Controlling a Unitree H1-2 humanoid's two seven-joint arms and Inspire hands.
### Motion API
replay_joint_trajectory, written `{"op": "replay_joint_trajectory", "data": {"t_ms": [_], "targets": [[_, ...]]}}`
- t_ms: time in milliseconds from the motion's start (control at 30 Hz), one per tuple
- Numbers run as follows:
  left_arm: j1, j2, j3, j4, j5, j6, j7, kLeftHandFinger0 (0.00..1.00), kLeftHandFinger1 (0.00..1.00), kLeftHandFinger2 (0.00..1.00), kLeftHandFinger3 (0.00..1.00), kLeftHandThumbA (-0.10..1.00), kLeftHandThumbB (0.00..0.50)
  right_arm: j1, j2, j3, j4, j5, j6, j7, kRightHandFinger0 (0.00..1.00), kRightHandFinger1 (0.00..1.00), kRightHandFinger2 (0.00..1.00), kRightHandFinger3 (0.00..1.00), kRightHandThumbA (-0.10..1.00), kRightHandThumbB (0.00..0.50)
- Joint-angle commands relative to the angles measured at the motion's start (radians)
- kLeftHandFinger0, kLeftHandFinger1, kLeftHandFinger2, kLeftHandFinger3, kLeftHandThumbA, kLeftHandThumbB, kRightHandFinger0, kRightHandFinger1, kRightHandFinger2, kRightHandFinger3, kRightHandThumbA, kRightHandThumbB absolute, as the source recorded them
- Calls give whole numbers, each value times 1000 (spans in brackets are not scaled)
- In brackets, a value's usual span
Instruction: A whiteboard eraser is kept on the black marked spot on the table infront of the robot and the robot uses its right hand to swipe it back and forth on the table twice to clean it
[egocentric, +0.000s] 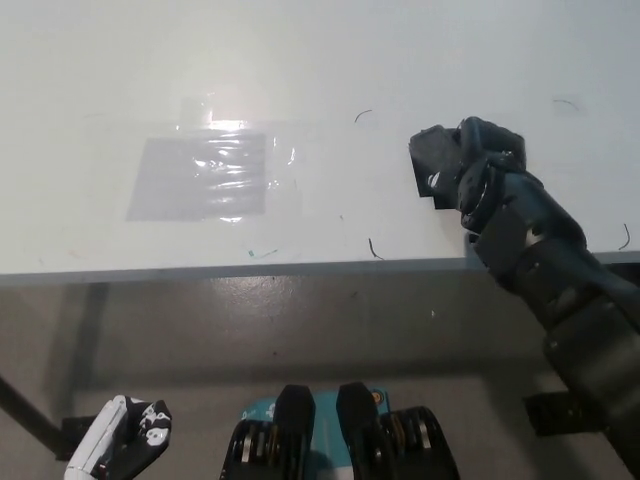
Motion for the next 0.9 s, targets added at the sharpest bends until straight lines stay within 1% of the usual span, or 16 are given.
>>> {"op": "replay_joint_trajectory", "data": {"t_ms": [0, 33, 67, 100, 133, 233, 267, 300, 333, 400, 433, 600, 667, 700, 800, 867], "targets": [[-5, 27, 8, -30, -5, -17, -11, 0, 0, 0, 0, -100, 475, 19, 59, 10, 0, -14, -22, 10, 65, 124, 139, 591, 307, 141], [-4, 27, 9, -29, -5, -24, -11, 0, 0, 0, 0, -100, 474, 22, 71, 13, 1, -16, -18, 12, 157, 216, 232, 541, 286, 137], [-2, 28, 9, -29, -4, -24, -10, 0, 0, 0, 0, -100, 474, 25, 79, 13, 2, -15, -18, 14, 223, 302, 323, 627, 280, 140], [1, 28, 9, -32, -3, -21, -10, 0, 0, 0, 0, -100, 475, 33, 98, 11, 4, -12, -22, 14, 400, 454, 493, 853, 270, 150], [3, 28, 9, -33, -5, -19, -11, 0, 0, 0, 0, -100, 475, 37, 111, 11, 5, -12, -23, 10, 417, 455, 498, 891, 270, 148], [4, 31, 9, -33, -4, -25, -13, 0, 0, 0, 0, -100, 475, 41, 144, 9, 7, -13, -28, -3, 97, 137, 226, 685, 287, 161], [5, 32, 8, -35, 0, -27, -12, 0, 0, 0, 0, -100, 474, 34, 175, 14, 6, -21, -27, -5, 269, 335, 435, 867, 331, 177], [5, 32, 8, -34, 0, -28, -12, 0, 0, 0, 0, -100, 475, 32, 182, 14, 5, -22, -26, -6, 323, 365, 473, 923, 344, 176], [5, 30, 8, -34, -1, -26, -11, 0, 0, 0, 0, -100, 476, 12, 218, 24, 4, -31, -14, 4, 228, 261, 379, 747, 307, 168], [7, 31, 7, -37, 2, -20, -11, 0, 0, 0, 0, -100, 475, -12, 256, 27, 4, -35, 0, 13, 260, 301, 428, 809, 321, 174], [6, 33, 7, -36, 1, -24, -14, 0, 0, 0, 1, -100, 473, -43, 294, 25, 3, -33, 5, 22, 185, 219, 382, 786, 363, 179], [1, 32, 4, -37, 1, -11, -17, 0, 0, 0, 0, -100, 476, -115, 364, 7, -6, -18, -14, 27, 88, 156, 334, 801, 481, 196], [-2, 32, 2, -36, -8, -5, -25, 0, 0, 0, 0, -100, 474, -137, 383, -10, -12, -4, -28, 13, 1, 29, 199, 645, 496, 192], [-4, 33, 3, -35, -11, -7, -27, 0, 0, 0, 1, -100, 474, -142, 387, -13, -13, -4, -30, 7, 0, 18, 181, 616, 502, 192], [1, 37, 10, -44, -14, -6, -29, 0, 0, 0, 0, -100, 477, -146, 381, -19, -9, -6, -37, 10, 186, 227, 402, 724, 548, 190], [2, 36, 12, -46, -15, -3, -29, 0, 0, 0, 0, -100, 477, -135, 369, -13, -6, -16, -39, -4, 137, 184, 363, 699, 556, 208]]}}
